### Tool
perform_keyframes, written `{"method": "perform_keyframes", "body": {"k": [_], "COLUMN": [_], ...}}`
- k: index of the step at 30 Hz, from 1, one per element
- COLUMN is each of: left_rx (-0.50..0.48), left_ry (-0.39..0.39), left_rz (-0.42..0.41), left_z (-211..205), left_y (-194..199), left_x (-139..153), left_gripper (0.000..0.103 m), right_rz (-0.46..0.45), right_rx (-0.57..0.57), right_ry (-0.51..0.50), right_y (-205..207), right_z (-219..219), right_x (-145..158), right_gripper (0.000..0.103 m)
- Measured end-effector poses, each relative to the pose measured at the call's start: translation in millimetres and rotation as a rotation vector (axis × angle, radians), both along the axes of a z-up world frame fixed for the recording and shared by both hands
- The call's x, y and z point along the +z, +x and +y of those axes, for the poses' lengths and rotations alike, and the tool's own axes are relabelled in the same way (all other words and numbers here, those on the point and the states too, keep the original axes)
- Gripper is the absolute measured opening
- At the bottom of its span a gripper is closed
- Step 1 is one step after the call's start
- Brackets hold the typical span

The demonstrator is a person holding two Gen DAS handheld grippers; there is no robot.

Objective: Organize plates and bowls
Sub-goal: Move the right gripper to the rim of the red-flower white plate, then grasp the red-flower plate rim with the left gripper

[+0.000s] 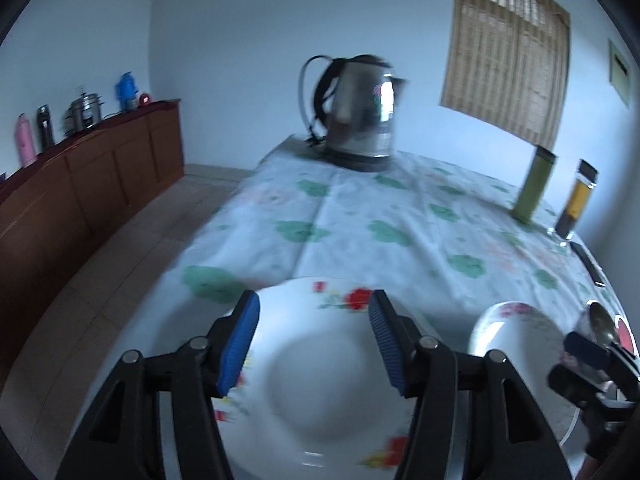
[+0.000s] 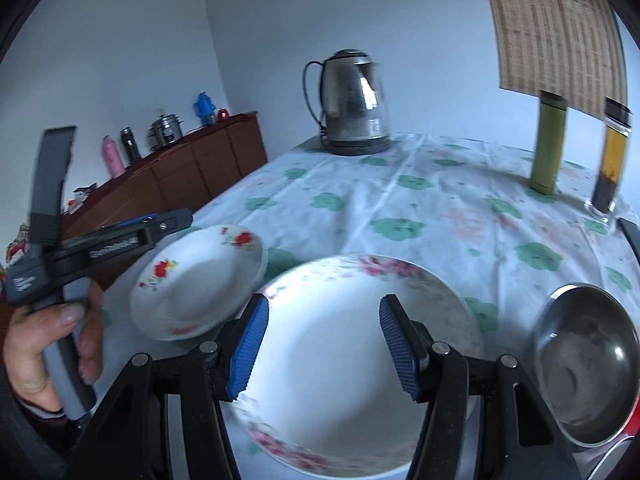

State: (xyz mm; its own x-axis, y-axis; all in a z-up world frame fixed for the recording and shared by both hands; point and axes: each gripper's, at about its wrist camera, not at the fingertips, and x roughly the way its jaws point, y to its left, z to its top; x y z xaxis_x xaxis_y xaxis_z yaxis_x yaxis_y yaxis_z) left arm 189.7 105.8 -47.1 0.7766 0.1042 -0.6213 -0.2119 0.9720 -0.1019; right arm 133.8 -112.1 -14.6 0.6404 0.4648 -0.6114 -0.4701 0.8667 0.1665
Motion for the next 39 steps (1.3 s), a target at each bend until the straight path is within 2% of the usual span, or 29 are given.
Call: {"method": "perform_keyframes", "body": {"k": [3, 5, 8, 12, 16, 21, 29, 34, 39], "left_rx": [0.048, 0.074, 0.086, 0.072, 0.047, 0.001, -0.002, -0.002, 0.006], "left_ry": [0.015, -0.009, -0.052, -0.115, -0.126, -0.195, -0.178, -0.162, -0.127], "left_rz": [0.032, 0.036, 0.040, 0.085, 0.110, 0.150, 0.198, 0.223, 0.225], "left_z": [24, 40, 56, 64, 61, 59, 55, 54, 53], "left_y": [1, -1, -1, 2, -1, 1, 3, 5, 5], "left_x": [-8, -13, -20, -34, -38, -46, -56, -61, -63], "left_gripper": [0.057, 0.057, 0.057, 0.057, 0.057, 0.057, 0.053, 0.040, 0.035], "right_rz": [0.037, 0.074, 0.081, 0.072, 0.066, 0.110, 0.131, 0.186, 0.169], "right_rx": [0.023, 0.052, 0.090, 0.071, 0.061, 0.059, 0.070, 0.079, 0.073], "right_ry": [0.020, 0.047, 0.027, -0.023, -0.111, -0.121, -0.186, -0.215, -0.250], "right_y": [6, 10, 12, 32, 44, 54, 60, 65, 63], "right_z": [17, 32, 54, 78, 97, 100, 112, 119, 125], "right_x": [-1, -2, -3, -1, -8, -22, -30, -36, -38], "right_gripper": [0.057, 0.053, 0.049, 0.042, 0.037, 0.036, 0.035, 0.035, 0.035]}}
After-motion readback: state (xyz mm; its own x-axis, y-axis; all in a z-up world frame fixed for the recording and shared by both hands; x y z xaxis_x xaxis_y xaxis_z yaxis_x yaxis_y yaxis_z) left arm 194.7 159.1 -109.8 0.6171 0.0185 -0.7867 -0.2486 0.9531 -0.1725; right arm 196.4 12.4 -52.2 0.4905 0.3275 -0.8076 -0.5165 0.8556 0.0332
